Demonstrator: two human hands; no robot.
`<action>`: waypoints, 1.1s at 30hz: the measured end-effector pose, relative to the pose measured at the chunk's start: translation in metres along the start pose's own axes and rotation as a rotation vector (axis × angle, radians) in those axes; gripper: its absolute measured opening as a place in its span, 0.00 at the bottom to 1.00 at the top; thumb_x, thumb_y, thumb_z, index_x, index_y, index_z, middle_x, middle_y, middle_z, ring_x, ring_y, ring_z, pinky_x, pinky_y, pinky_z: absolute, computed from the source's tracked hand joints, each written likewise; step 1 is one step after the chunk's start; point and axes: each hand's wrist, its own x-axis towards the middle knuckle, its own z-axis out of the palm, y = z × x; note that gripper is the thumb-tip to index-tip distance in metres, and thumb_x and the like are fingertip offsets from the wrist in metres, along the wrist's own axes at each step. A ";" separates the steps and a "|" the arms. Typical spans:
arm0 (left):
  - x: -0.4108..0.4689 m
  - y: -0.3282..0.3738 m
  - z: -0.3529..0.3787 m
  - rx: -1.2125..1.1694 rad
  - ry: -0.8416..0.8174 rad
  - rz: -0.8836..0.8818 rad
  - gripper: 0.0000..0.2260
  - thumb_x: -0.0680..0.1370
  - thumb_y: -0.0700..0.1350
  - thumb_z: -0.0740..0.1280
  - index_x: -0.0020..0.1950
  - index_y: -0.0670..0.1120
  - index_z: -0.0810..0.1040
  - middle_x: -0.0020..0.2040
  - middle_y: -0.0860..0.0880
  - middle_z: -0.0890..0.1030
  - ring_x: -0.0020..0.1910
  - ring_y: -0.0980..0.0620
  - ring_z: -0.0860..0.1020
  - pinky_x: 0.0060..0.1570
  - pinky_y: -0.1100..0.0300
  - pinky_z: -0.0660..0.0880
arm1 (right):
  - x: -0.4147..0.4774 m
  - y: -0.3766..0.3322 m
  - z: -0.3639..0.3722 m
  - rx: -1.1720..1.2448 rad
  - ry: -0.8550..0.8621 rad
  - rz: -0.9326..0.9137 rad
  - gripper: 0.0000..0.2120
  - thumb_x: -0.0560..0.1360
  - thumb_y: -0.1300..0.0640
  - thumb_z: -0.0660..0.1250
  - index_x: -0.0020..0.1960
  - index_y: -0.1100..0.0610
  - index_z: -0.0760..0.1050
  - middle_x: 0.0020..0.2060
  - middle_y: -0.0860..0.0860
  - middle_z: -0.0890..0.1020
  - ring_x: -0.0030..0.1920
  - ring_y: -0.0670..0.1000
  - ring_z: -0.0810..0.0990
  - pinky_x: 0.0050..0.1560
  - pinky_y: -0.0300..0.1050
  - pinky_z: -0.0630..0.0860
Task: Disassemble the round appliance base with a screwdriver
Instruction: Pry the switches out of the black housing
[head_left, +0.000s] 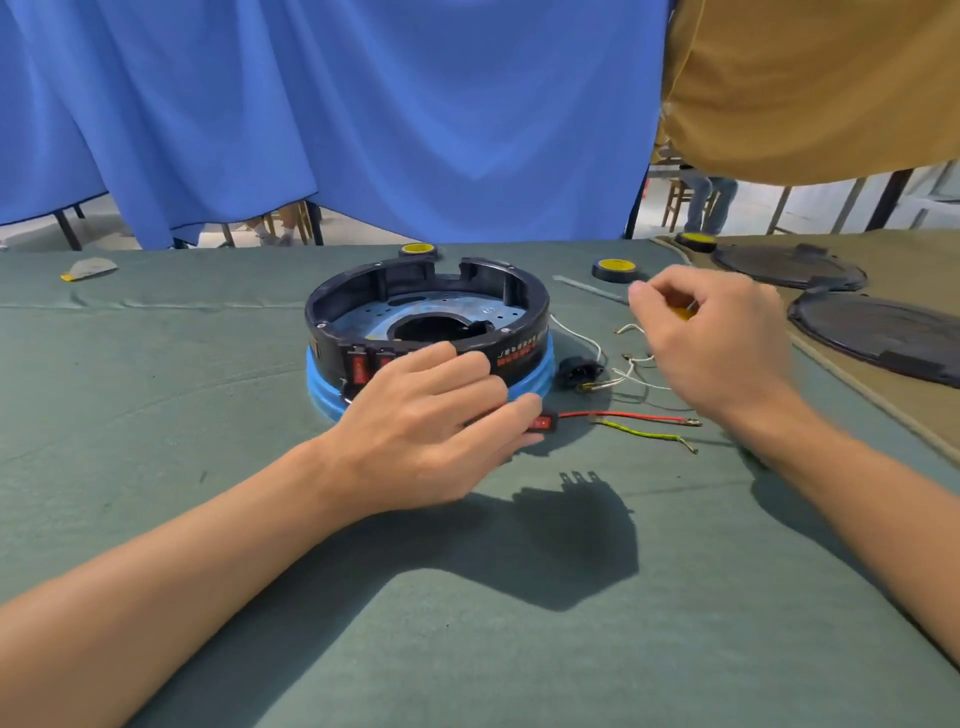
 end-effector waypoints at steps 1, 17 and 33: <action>0.007 0.006 0.005 -0.027 -0.010 0.011 0.09 0.78 0.41 0.70 0.43 0.37 0.84 0.29 0.46 0.72 0.28 0.46 0.67 0.27 0.53 0.64 | 0.005 0.006 -0.004 0.008 0.020 0.025 0.15 0.77 0.47 0.62 0.39 0.54 0.81 0.32 0.48 0.81 0.37 0.53 0.77 0.38 0.50 0.75; 0.084 0.058 0.086 -0.389 -0.306 -0.006 0.08 0.80 0.46 0.66 0.54 0.45 0.82 0.39 0.50 0.81 0.44 0.47 0.78 0.46 0.51 0.73 | 0.019 0.061 -0.015 -0.139 0.080 0.099 0.14 0.77 0.47 0.60 0.41 0.51 0.81 0.34 0.48 0.82 0.37 0.50 0.73 0.30 0.37 0.62; 0.060 0.024 0.058 -0.211 -0.264 -0.029 0.08 0.80 0.41 0.64 0.52 0.45 0.83 0.47 0.50 0.83 0.48 0.46 0.79 0.45 0.52 0.72 | 0.009 0.053 -0.003 -0.181 -0.075 0.021 0.14 0.78 0.47 0.60 0.39 0.50 0.79 0.32 0.46 0.78 0.37 0.51 0.77 0.33 0.41 0.67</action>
